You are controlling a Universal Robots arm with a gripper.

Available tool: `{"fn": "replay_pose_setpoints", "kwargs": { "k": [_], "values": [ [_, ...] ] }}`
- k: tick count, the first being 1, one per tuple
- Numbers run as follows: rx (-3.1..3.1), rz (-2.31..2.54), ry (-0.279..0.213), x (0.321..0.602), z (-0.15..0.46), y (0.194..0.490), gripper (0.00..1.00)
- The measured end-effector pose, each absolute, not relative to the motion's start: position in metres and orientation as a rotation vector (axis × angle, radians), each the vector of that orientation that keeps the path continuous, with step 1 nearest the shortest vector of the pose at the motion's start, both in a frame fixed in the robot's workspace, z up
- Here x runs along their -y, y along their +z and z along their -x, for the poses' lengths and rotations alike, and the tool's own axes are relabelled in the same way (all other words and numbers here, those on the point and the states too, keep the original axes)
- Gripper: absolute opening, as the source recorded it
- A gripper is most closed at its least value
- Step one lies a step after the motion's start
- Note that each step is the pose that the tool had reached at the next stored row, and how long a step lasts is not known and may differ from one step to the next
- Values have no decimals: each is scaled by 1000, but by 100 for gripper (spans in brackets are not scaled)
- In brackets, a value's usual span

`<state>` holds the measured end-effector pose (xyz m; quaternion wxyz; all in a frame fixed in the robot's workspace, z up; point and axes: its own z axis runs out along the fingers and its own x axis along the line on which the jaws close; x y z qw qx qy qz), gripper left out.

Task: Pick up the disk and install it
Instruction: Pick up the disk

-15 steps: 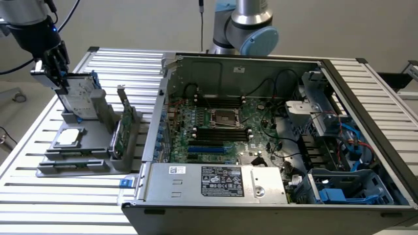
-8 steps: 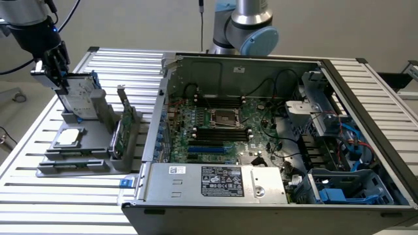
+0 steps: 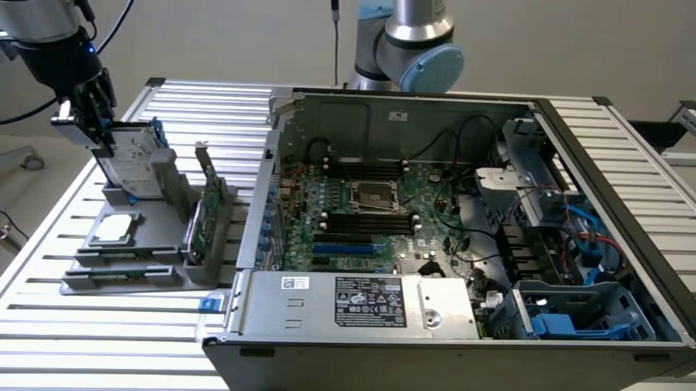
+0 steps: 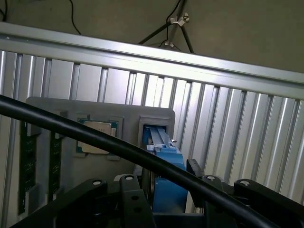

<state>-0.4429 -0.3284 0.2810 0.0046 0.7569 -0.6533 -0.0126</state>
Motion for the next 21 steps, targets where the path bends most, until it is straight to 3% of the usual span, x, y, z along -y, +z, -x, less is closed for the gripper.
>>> {"fn": "replay_pose_setpoints", "kwargs": {
  "k": [2, 5, 21],
  "values": [
    [2048, -2369, -39, 328, 443, 281, 46],
    [2049, -2368, -39, 328, 443, 281, 35],
    [2072, -2347, -38, 328, 442, 281, 33]
  ]
}}
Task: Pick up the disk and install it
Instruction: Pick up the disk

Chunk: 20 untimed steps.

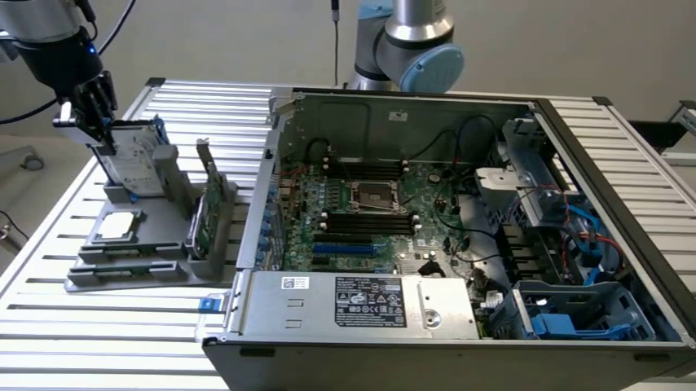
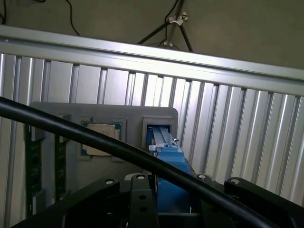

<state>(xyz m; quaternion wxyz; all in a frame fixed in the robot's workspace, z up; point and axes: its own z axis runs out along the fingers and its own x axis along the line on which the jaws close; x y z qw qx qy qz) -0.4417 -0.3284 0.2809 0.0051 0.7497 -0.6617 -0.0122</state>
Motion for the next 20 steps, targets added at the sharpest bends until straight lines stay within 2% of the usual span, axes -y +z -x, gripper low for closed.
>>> {"fn": "replay_pose_setpoints", "kwargs": {
  "k": [20],
  "values": [
    [2087, -2334, -38, 329, 440, 281, 33]
  ]
}}
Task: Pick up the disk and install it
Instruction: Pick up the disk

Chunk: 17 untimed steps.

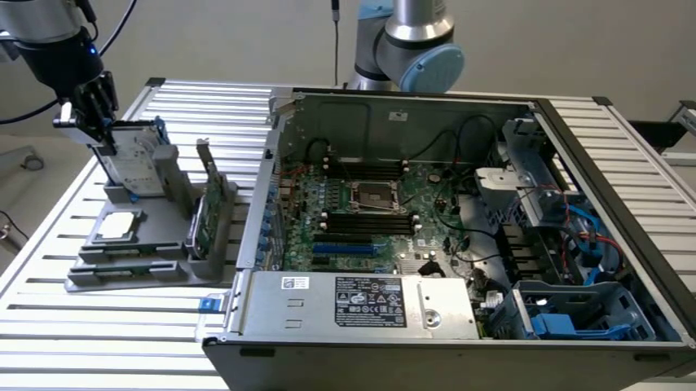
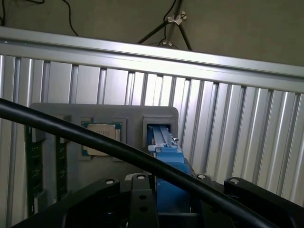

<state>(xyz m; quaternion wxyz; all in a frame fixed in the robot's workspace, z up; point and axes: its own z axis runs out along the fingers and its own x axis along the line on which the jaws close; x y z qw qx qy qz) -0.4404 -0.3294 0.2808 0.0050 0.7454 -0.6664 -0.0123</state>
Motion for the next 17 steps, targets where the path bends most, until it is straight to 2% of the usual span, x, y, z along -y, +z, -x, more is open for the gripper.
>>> {"fn": "replay_pose_setpoints", "kwargs": {
  "k": [17],
  "values": [
    [2088, -2334, -38, 330, 440, 281, 33]
  ]
}}
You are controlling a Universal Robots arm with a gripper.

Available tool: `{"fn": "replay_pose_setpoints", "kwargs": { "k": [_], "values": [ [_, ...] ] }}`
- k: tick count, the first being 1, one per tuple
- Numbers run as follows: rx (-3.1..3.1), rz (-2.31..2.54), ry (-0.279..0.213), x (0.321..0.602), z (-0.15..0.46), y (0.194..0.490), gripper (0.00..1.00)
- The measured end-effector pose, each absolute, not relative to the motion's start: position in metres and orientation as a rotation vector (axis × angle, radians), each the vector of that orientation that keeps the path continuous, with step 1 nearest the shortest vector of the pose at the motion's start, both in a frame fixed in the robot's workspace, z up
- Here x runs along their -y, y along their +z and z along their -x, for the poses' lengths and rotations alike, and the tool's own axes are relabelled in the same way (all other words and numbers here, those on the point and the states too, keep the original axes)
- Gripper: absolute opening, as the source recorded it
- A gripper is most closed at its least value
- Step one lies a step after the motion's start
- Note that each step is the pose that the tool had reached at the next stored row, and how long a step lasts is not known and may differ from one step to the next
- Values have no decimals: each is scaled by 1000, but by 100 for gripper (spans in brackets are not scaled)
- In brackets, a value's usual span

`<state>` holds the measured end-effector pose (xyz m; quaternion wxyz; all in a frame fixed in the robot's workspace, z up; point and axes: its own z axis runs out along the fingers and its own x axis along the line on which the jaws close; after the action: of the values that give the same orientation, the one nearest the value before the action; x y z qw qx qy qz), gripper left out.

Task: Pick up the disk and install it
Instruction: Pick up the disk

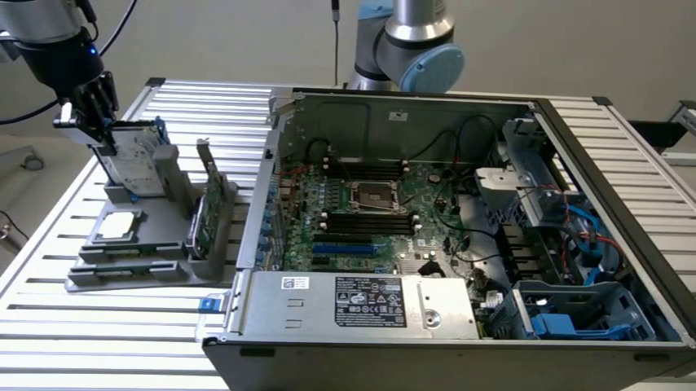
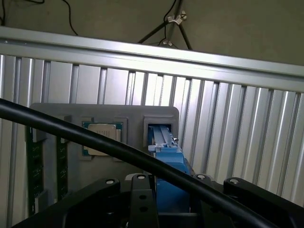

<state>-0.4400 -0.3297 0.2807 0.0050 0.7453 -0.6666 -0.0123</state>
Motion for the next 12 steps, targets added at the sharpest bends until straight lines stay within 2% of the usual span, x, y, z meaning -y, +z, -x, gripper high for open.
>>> {"fn": "replay_pose_setpoints", "kwargs": {
  "k": [12],
  "values": [
    [2088, -2334, -38, 330, 440, 286, 33]
  ]
}}
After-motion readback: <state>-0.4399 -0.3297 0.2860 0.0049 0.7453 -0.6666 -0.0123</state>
